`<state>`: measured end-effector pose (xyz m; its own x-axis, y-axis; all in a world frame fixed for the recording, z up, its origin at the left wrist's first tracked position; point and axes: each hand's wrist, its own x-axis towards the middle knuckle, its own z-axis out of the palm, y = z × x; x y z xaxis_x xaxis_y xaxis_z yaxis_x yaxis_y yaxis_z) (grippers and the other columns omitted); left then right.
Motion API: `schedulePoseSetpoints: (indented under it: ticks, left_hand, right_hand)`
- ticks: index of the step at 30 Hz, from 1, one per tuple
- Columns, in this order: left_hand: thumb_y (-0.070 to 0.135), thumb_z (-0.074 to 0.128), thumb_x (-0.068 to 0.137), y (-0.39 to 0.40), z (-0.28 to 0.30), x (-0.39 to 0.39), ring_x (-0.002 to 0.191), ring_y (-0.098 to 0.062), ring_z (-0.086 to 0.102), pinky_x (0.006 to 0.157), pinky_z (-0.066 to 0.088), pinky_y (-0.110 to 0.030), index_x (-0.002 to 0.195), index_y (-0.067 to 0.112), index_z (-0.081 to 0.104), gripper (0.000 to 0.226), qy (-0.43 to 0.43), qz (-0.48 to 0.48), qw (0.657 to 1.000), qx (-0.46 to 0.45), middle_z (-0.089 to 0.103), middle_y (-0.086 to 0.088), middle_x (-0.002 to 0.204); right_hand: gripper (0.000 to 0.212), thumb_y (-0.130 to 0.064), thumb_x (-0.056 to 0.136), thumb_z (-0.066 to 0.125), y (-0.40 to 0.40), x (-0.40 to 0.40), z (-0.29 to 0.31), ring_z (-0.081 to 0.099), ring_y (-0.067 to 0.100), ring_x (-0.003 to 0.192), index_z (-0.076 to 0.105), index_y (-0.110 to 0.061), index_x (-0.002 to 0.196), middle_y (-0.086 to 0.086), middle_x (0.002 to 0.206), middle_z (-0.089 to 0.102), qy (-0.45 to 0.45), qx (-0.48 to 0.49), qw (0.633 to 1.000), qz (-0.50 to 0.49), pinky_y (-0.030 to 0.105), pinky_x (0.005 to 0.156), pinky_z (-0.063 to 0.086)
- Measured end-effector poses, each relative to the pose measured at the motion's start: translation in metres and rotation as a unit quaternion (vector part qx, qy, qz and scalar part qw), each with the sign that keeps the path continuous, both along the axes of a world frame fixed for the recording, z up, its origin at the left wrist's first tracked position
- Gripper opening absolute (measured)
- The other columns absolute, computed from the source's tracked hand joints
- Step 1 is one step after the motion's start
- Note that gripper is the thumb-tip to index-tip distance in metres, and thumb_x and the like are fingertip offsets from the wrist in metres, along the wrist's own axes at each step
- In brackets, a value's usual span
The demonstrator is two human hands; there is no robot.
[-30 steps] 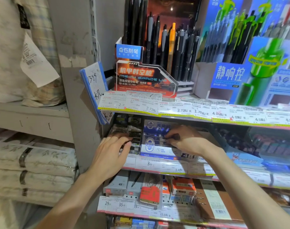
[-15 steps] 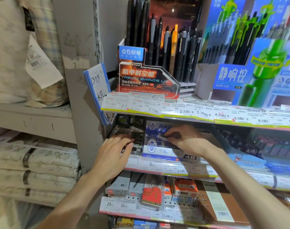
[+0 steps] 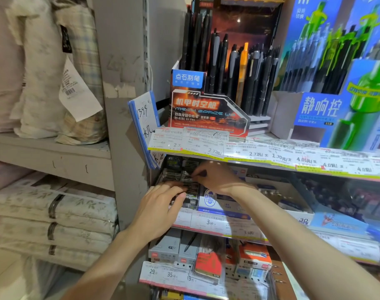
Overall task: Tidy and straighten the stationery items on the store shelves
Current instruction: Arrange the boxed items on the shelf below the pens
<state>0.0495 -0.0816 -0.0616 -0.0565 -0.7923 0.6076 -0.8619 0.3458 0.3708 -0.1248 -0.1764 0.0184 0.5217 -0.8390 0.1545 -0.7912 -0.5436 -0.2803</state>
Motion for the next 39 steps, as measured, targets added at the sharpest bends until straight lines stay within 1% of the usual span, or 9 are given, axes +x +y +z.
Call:
schedulePoseSetpoints:
  ticks: [4, 12, 20, 23, 26, 28, 31, 36, 39]
  left_hand:
    - [0.048, 0.036, 0.096, 0.000, -0.001, 0.000, 0.094, -0.013, 0.059, 0.084, 0.042, -0.030, 0.109, 0.026, 0.070, 0.043, 0.001, 0.005, 1.000, -0.005, 0.068, 0.011, 0.101]
    - [0.049, 0.034, 0.096, 0.000, 0.000, -0.001, 0.095, -0.013, 0.059, 0.084, 0.043, -0.031, 0.109, 0.027, 0.070, 0.044, 0.001, 0.006, 1.000, 0.000, 0.067, 0.011, 0.101]
    - [0.048, 0.035, 0.095, 0.002, 0.000, -0.001, 0.094, -0.014, 0.058, 0.084, 0.040, -0.028, 0.108, 0.025, 0.071, 0.044, 0.002, 0.001, 1.000, -0.011, 0.067, 0.010, 0.100]
    - [0.046, 0.037, 0.095, 0.001, -0.002, 0.000, 0.093, -0.017, 0.059, 0.083, 0.038, -0.026, 0.108, 0.023, 0.072, 0.043, 0.006, 0.002, 1.000, -0.025, 0.067, 0.008, 0.099]
    - [0.043, 0.040, 0.095, -0.002, -0.005, 0.000, 0.095, -0.020, 0.058, 0.085, 0.038, -0.028, 0.108, 0.020, 0.072, 0.042, 0.012, -0.003, 0.999, -0.036, 0.068, 0.005, 0.103]
    - [0.042, 0.042, 0.094, -0.003, -0.006, 0.001, 0.097, -0.021, 0.057, 0.088, 0.039, -0.029, 0.109, 0.019, 0.072, 0.041, 0.018, -0.007, 0.999, -0.046, 0.068, 0.003, 0.106]
    - [0.036, 0.048, 0.093, -0.006, -0.005, 0.000, 0.100, -0.025, 0.058, 0.091, 0.042, -0.035, 0.108, 0.017, 0.072, 0.034, 0.017, -0.019, 0.997, -0.077, 0.068, 0.000, 0.107]
    - [0.029, 0.057, 0.090, 0.003, -0.004, -0.019, 0.099, -0.025, 0.054, 0.085, 0.042, -0.039, 0.109, 0.017, 0.071, 0.027, -0.026, -0.014, 0.993, -0.112, 0.064, 0.002, 0.103]
    - [0.028, 0.062, 0.088, 0.008, -0.001, -0.037, 0.098, -0.025, 0.054, 0.082, 0.037, -0.036, 0.108, 0.016, 0.071, 0.025, -0.048, -0.009, 0.991, -0.128, 0.062, 0.002, 0.101]
  right_hand:
    - [0.021, -0.034, 0.096, 0.056, -0.003, 0.002, 0.000, 0.061, 0.016, 0.106, 0.074, -0.031, 0.107, -0.009, 0.119, 0.067, -0.006, 0.011, 1.000, 0.008, 0.038, 0.094, 0.051]
    - [0.026, -0.027, 0.098, 0.052, 0.002, -0.004, 0.010, 0.059, 0.013, 0.113, 0.073, -0.032, 0.114, -0.011, 0.128, 0.064, 0.005, 0.069, 0.997, 0.033, 0.033, 0.100, 0.048]
    - [0.030, -0.023, 0.095, 0.053, 0.008, -0.006, 0.013, 0.061, 0.008, 0.107, 0.074, -0.038, 0.111, -0.017, 0.125, 0.066, -0.012, 0.094, 0.995, 0.019, 0.027, 0.095, 0.051]
    - [0.028, -0.025, 0.097, 0.053, 0.013, -0.009, 0.006, 0.062, 0.009, 0.108, 0.073, -0.032, 0.114, -0.013, 0.126, 0.066, -0.056, 0.083, 0.995, 0.020, 0.025, 0.092, 0.050]
    - [0.026, -0.023, 0.097, 0.054, 0.020, -0.012, -0.006, 0.062, 0.006, 0.109, 0.074, -0.025, 0.115, -0.009, 0.121, 0.069, -0.164, 0.071, 0.984, 0.006, 0.016, 0.088, 0.044]
    - [0.024, -0.021, 0.098, 0.055, 0.026, -0.015, -0.011, 0.062, 0.004, 0.104, 0.073, -0.023, 0.114, -0.007, 0.118, 0.070, -0.218, 0.055, 0.974, -0.018, 0.014, 0.086, 0.045]
    - [0.022, -0.021, 0.095, 0.059, 0.036, -0.031, -0.019, 0.064, 0.008, 0.101, 0.073, -0.024, 0.111, -0.006, 0.115, 0.071, -0.265, -0.002, 0.962, -0.072, 0.025, 0.091, 0.051]
    - [0.023, -0.029, 0.092, 0.061, 0.067, -0.081, -0.029, 0.061, 0.010, 0.090, 0.070, -0.026, 0.113, -0.008, 0.106, 0.067, -0.182, -0.135, 0.967, -0.116, 0.023, 0.075, 0.044]
    - [0.022, -0.032, 0.092, 0.059, 0.084, -0.114, -0.038, 0.065, 0.021, 0.094, 0.072, -0.023, 0.108, -0.002, 0.103, 0.072, -0.120, -0.209, 0.960, -0.141, 0.033, 0.077, 0.050]
